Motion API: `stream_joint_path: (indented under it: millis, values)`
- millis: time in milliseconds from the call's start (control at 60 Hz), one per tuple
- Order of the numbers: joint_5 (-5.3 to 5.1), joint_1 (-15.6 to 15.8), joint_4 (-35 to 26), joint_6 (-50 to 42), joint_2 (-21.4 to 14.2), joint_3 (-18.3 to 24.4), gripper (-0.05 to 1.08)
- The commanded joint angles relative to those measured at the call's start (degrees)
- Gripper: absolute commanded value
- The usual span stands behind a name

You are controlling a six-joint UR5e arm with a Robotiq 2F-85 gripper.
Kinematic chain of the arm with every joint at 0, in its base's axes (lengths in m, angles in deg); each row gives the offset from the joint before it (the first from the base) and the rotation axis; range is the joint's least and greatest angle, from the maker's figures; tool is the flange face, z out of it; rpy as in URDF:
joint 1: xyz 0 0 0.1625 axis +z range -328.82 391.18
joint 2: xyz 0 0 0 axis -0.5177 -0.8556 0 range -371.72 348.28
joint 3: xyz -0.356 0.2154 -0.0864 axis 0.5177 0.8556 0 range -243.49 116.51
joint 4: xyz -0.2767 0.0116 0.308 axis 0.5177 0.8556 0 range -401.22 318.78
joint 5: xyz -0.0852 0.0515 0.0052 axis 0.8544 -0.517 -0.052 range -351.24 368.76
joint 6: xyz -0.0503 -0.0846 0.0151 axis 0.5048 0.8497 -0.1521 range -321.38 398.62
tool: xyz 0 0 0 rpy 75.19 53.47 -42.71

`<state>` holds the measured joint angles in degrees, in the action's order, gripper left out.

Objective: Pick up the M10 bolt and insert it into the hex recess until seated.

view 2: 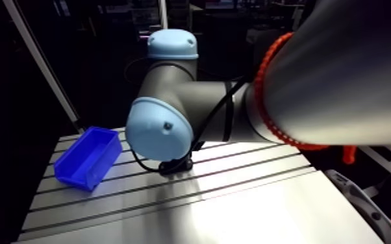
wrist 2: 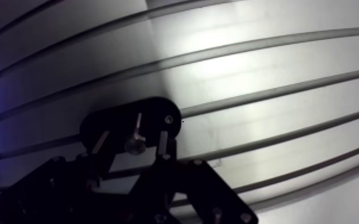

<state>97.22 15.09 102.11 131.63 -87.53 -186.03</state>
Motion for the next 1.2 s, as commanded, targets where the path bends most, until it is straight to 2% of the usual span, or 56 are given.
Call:
stream_joint_path:
  millis: [17,617,1200]
  values:
    - [0.0,0.0,0.06,0.02,0.1,-0.03,0.53]
    - [-0.08,0.0,0.07,0.02,0.02,-0.2,0.64]
    - [-0.09,0.0,0.07,0.02,0.1,-0.2,0.68]
